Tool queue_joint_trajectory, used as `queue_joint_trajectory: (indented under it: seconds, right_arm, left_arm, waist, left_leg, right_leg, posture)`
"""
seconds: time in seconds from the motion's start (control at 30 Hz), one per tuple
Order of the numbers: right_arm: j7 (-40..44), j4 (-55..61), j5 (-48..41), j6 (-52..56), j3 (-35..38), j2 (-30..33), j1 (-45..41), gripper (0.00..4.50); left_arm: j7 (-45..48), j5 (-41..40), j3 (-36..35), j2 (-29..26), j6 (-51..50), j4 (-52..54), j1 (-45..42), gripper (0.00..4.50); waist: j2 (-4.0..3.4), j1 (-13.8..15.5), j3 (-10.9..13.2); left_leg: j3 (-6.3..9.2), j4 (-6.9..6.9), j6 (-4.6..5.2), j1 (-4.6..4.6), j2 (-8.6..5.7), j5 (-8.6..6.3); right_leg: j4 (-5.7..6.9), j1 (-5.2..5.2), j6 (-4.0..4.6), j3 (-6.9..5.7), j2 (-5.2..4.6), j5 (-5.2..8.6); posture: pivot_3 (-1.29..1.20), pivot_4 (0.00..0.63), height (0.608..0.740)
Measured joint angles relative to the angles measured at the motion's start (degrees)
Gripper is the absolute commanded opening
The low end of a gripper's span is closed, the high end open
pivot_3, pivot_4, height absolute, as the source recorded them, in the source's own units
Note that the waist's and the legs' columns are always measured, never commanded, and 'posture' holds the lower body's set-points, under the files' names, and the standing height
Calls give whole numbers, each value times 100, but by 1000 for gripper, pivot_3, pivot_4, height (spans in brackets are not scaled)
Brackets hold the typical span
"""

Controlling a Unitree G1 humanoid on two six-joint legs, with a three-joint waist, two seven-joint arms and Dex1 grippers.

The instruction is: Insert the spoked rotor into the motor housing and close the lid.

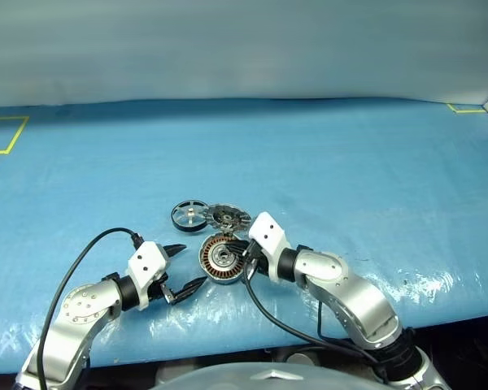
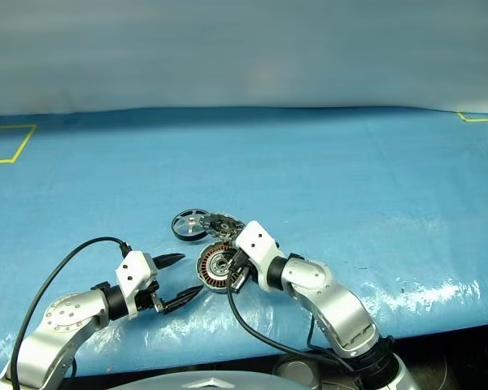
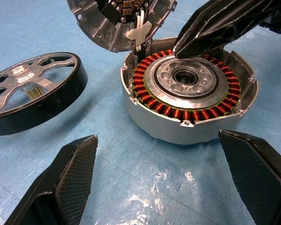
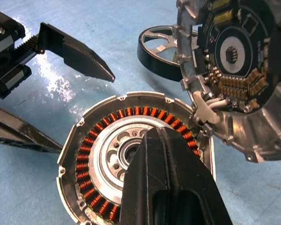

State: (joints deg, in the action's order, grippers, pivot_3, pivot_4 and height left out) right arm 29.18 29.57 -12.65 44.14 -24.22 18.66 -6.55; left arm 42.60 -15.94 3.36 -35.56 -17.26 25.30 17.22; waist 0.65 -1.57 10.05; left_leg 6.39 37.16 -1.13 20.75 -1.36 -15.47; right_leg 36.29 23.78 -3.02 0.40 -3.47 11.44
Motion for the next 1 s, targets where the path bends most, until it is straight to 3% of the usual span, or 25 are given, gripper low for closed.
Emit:
queue_joint_trajectory:
  seconds: [0.2, 0.43, 0.63, 0.83, 1.0]
  right_arm:
    - [-11, 6, 1, 0, -24, 54, 20, 43]
    - [95, 340, -175, 24, 29, 293, 260, 43]
    - [163, 540, -349, 24, 293, 567, 570, 43]
    - [64, 550, -371, 14, 395, 521, 698, 43]
    - [-67, 539, -347, -18, 383, 430, 778, 43]
  left_arm:
    - [34, -223, -137, 0, -28, 5, 41, 4500]
    - [147, -770, -1163, -500, -537, 55, -21, 4500]
    - [354, -1583, -1701, -852, -1375, -14, -978, 4500]
    - [1081, -1267, -1219, -1243, -1070, -900, -1998, 4500]
    - [1840, -762, -504, -1253, -576, -2306, -3125, 4500]
  waist:
    - [0, 1, 0]
    - [0, -2, 0]
    - [9, 26, -2]
    - [7, -19, -2]
    - [9, -2, -2]
  left_leg:
    - [0, 0, 0, 1, 0, 0]
    - [1, 0, 0, 1, 1, 0]
    - [5, 5, 0, 3, -1, 0]
    - [-1, -1, 0, 2, 1, 0]
    - [-1, 1, 0, 5, -1, 0]
  right_leg:
    - [0, 1, 0, 0, 0, 0]
    - [2, 1, 1, -2, 1, 1]
    - [0, -2, -2, -6, 0, -1]
    - [2, 2, 0, -3, 4, 0]
    - [0, 2, -4, -2, 4, -4]
  posture:
    - [0, 150, 740]
    - [0, 150, 740]
    - [0, 150, 740]
    - [0, 150, 740]
    - [0, 150, 740]
